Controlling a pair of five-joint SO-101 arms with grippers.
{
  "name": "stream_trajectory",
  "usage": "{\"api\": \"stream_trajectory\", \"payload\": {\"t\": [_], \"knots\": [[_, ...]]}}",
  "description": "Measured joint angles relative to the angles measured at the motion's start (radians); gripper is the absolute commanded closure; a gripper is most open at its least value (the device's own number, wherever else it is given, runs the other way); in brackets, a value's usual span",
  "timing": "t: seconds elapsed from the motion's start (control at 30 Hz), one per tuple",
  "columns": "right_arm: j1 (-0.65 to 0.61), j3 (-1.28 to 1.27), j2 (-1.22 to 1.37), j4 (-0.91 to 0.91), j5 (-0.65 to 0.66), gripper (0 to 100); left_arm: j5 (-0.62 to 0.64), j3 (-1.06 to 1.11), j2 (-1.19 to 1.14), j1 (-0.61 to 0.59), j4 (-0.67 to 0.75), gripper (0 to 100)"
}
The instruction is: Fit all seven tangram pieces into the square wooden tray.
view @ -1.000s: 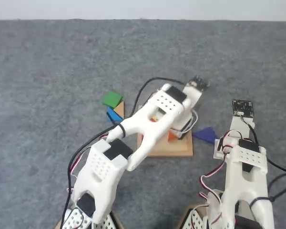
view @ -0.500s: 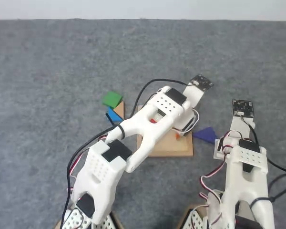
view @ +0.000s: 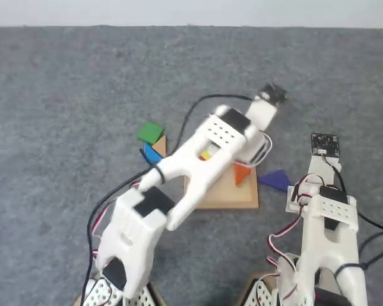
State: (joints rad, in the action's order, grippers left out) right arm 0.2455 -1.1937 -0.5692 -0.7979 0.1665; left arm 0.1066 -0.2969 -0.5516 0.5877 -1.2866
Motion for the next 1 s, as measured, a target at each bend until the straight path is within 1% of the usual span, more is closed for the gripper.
{"api": "stream_trajectory", "payload": {"t": [0.1, 0.23, 0.43, 0.57, 0.63, 0.73, 0.87, 1.0], "knots": [[0.0, 0.0, 0.0, 0.0, 0.0, 72.4, 0.0, 0.026, 0.117, -0.035, -0.003, 83], [0.0, 0.0, 0.0, 0.0, 0.0, 72.4, -0.02, 0.176, 0.315, -0.127, 0.012, 83], [0.0, 0.0, 0.0, 0.0, 0.029, 72.4, -0.031, 0.517, 0.568, -0.358, 0.101, 83], [0.0, 0.0, 0.0, 0.0, 0.041, 72.4, -0.029, 0.718, 0.675, -0.52, 0.163, 83], [-0.017, 0.0, 0.0, 0.0, 0.043, 72.4, -0.054, 0.779, 0.701, -0.583, 0.193, 83], [-0.046, 0.0, 0.0, -0.003, 0.044, 72.4, -0.077, 0.798, 0.713, -0.637, 0.216, 83], [-0.049, 0.0, 0.0, -0.003, 0.044, 72.4, -0.084, 0.799, 0.694, -0.657, 0.25, 83], [-0.051, 0.0, 0.0, -0.003, 0.044, 72.4, -0.084, 0.795, 0.572, -0.657, 0.272, 83]]}}
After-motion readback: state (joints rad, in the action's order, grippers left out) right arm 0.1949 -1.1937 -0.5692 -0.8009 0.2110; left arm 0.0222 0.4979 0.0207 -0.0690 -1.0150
